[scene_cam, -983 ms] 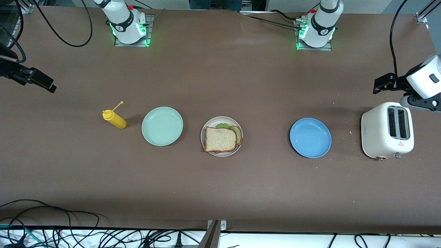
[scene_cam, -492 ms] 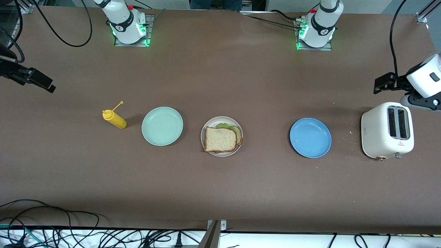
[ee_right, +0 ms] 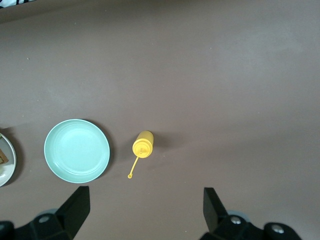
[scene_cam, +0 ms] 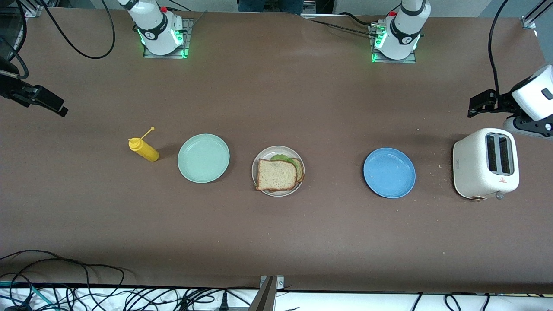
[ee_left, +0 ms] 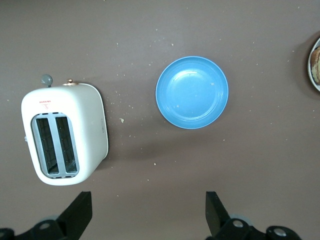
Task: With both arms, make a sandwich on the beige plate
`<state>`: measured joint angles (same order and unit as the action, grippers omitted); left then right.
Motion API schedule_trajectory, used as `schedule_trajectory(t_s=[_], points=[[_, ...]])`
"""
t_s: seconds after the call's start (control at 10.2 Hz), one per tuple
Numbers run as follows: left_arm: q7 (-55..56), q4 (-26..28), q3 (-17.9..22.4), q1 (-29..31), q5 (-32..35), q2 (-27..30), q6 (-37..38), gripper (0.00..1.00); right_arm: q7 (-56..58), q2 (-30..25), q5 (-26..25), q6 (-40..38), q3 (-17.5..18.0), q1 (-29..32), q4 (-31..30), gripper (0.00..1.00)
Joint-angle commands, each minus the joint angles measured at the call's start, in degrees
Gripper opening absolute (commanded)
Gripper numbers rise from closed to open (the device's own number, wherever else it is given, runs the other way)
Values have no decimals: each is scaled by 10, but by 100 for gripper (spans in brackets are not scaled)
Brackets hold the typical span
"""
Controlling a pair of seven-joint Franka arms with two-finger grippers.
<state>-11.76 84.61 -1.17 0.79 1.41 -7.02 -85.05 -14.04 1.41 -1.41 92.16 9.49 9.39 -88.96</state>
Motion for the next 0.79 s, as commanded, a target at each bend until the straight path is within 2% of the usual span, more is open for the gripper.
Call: schedule_trajectory(t_s=[0.0,0.69], points=[[-10,-9,6,-13,-10,-1,9,100,21,4,10,0,1,4,12,100],[-12,-1,3,-18,-10,0,12,100,38,4,11,0,2,4,12,100]])
